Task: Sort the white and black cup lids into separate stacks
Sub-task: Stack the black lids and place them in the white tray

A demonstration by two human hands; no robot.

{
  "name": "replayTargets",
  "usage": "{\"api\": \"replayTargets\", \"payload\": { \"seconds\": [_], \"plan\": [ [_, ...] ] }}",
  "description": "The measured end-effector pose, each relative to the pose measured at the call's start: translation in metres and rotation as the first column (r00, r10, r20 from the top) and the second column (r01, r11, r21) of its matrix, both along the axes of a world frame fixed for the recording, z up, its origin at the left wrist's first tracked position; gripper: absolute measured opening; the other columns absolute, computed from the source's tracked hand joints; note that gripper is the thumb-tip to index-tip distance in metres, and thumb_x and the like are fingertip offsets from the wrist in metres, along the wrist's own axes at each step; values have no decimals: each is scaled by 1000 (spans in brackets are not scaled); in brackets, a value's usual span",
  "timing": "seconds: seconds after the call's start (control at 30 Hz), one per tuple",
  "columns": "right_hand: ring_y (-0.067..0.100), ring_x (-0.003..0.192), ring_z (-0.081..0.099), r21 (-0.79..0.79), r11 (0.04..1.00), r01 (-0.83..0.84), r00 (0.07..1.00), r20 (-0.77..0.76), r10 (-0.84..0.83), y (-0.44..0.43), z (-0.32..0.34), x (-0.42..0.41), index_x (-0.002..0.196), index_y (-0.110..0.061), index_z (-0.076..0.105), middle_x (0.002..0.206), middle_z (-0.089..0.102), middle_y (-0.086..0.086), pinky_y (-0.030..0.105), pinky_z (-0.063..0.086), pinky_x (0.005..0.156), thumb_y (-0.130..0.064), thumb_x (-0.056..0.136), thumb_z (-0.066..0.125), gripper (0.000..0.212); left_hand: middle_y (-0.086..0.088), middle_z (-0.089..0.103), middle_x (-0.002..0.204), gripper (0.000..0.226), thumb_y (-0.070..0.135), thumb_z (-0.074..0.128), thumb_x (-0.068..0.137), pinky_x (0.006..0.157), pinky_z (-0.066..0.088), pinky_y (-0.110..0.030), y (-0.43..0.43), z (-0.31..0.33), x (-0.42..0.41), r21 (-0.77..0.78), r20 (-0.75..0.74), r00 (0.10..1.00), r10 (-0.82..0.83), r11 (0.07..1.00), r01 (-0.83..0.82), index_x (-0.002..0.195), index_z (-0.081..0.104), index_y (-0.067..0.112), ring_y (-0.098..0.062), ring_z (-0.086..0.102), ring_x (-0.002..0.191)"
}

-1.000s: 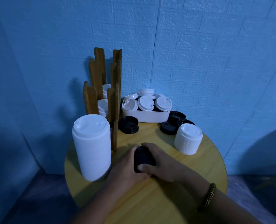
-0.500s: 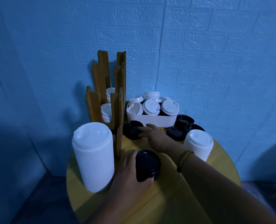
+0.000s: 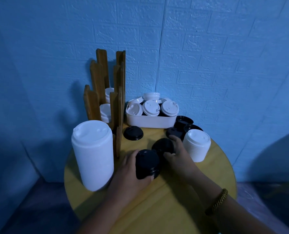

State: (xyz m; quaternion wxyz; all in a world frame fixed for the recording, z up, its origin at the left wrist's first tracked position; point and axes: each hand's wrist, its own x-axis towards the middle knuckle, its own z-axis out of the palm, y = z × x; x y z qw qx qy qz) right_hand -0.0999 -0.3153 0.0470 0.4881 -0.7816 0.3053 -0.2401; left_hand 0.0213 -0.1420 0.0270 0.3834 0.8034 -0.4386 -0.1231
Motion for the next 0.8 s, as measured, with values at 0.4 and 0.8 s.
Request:
{"api": "replayTargets", "payload": {
  "seconds": [0.4,0.8],
  "plan": [
    [22,117,53,-625,749,-217,854,-493,-164,12,24,-6,133,-23,52,133,51,4,38,50,97,-19,93,58,41,14,28,160,98,52,77,82,114,42,-34,2,3,-3,12,-2,1000,10,1000,-10,158,17,37,-13,37,143],
    [34,147,18,-478,746,-465,691,-722,-32,-24,22,19,155,-38,16,160,19,8,50,26,117,-45,91,63,80,11,25,163,103,51,78,82,113,38,-31,1,4,-2,41,-4,1000,14,999,-14,160,11,35,-14,33,147]
  ]
}}
